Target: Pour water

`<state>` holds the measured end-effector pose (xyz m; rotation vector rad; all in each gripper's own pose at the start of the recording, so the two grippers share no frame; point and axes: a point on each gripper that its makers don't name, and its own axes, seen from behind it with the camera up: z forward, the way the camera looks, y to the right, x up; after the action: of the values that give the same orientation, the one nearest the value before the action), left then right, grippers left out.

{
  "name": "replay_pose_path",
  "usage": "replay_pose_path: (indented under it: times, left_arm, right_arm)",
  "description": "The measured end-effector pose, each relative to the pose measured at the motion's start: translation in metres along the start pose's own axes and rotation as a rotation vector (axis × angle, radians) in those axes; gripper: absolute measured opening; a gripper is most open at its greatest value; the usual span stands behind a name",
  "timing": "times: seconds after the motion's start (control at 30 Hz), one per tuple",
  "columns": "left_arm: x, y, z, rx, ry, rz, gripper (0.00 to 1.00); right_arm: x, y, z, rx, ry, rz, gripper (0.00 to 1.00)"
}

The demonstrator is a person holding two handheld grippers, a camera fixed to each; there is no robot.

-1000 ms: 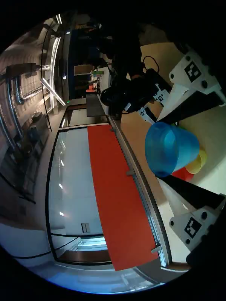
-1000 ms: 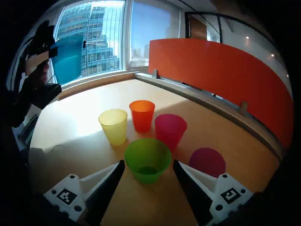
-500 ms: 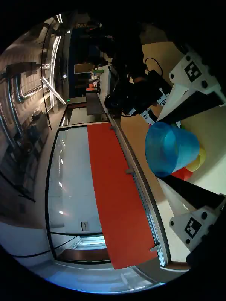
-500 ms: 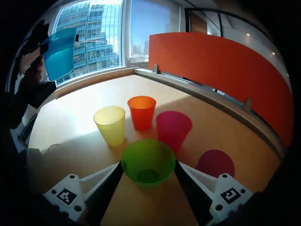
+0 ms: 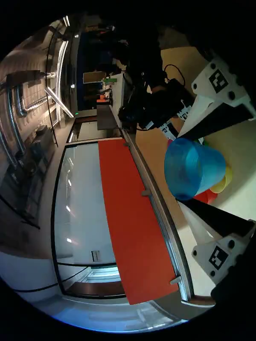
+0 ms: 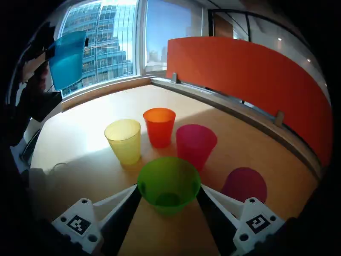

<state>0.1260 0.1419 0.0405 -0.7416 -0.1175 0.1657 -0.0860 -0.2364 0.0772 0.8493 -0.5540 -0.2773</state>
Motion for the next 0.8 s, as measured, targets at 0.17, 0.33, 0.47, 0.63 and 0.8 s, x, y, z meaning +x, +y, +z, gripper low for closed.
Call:
replay_pose_path:
  times: [0.17,0.33,0.47,0.63,0.8]
  left_arm:
    - [0.001,0.001,0.0,0.001,0.002,0.0,0.89]
    - [0.004,0.002,-0.001,0.003,0.005,0.005,0.89]
    - [0.006,0.004,-0.001,0.004,0.007,0.008,0.89]
    - [0.006,0.005,-0.004,0.007,0.006,0.008,0.89]
    - [0.007,0.006,-0.007,0.008,0.008,0.009,0.89]
  right_arm:
    - [0.006,-0.003,-0.009,0.005,0.022,0.005,0.91]
    - [0.02,-0.009,-0.025,0.006,0.066,0.001,0.91]
    - [0.034,-0.016,-0.04,0.007,0.111,-0.002,0.91]
    - [0.05,-0.024,-0.058,0.006,0.168,-0.008,0.91]
    - [0.066,-0.031,-0.074,0.002,0.222,-0.017,0.91]
